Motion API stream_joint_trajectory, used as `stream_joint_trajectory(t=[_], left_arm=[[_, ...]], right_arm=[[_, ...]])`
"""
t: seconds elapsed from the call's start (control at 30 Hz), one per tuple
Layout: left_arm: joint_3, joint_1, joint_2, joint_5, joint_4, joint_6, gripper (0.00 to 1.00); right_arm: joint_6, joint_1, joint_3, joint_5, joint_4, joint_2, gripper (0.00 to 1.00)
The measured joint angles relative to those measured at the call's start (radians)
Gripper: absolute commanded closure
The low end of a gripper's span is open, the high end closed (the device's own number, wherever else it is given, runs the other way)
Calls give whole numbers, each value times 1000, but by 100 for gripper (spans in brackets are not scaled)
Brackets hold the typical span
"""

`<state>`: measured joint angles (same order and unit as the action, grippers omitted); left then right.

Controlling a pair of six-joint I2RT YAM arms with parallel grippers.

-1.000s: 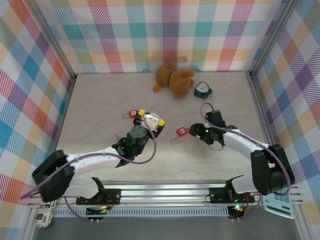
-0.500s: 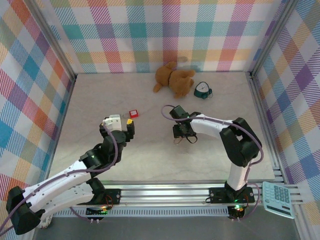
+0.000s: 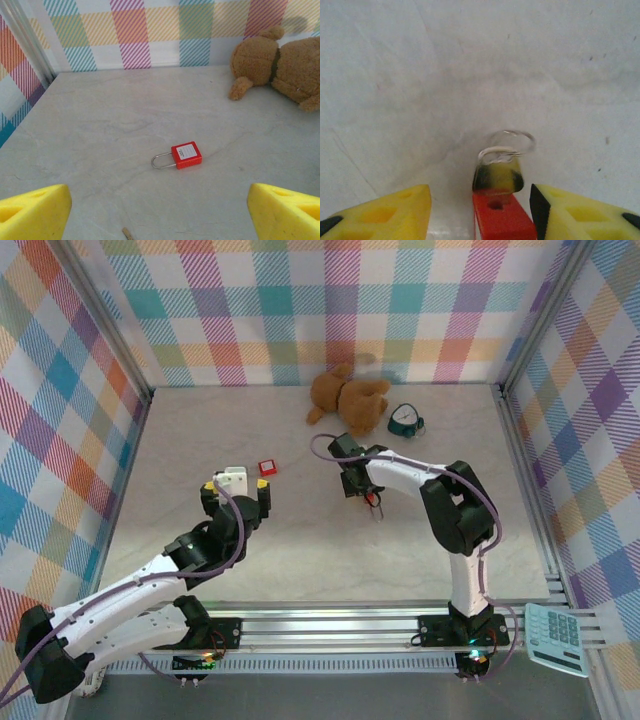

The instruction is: Unlock with the key

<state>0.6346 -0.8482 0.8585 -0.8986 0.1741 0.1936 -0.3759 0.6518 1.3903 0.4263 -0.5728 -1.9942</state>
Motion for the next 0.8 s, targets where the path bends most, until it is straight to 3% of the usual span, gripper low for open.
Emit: stream_joint_trajectory(t=[0.2,0.43,0.8], left_arm=[[0,0,18,20,0,0,9],[0,0,52,47,-10,0,9],[-8,0,23,52,-25,-10,10]], right_arm=[[0,0,-3,1,-34,26,42],[7,6,-87,7,-58,115,62],[28,61,-79,61,-64,77,78]])
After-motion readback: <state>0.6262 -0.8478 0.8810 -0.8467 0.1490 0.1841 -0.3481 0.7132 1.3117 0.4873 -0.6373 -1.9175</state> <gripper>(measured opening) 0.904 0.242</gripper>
